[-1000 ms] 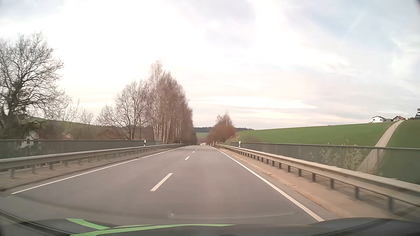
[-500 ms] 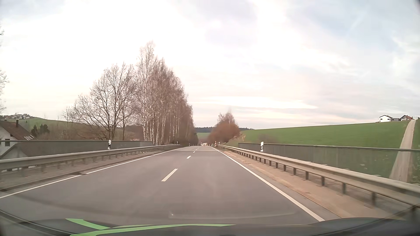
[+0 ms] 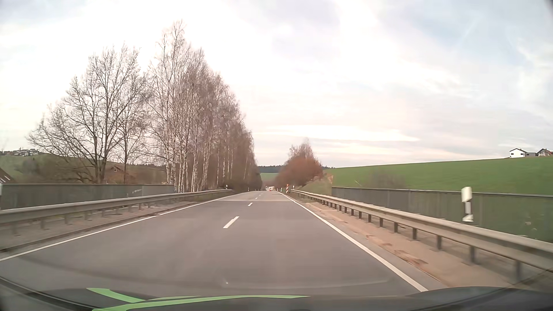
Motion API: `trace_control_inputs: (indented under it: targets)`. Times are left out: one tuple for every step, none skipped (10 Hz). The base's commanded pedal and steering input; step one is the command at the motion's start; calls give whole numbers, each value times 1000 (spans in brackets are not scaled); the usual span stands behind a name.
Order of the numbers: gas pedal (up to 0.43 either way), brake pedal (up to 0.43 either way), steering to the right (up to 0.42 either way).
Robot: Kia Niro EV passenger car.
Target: Follow the waypoints while adhering to traffic rules and regulations
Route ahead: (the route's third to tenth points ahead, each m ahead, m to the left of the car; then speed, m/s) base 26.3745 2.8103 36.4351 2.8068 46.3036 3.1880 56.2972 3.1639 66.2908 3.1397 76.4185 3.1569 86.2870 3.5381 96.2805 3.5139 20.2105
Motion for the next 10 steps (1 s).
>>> trace_control_inputs:
  targets:
    - [87,0,-1]
    - [87,0,-1]
    - [87,0,-1]
    - [87,0,-1]
    - [87,0,-1]
    - [87,0,-1]
    - [87,0,-1]
    - [87,0,-1]
    - [87,0,0]
    - [87,0,0]
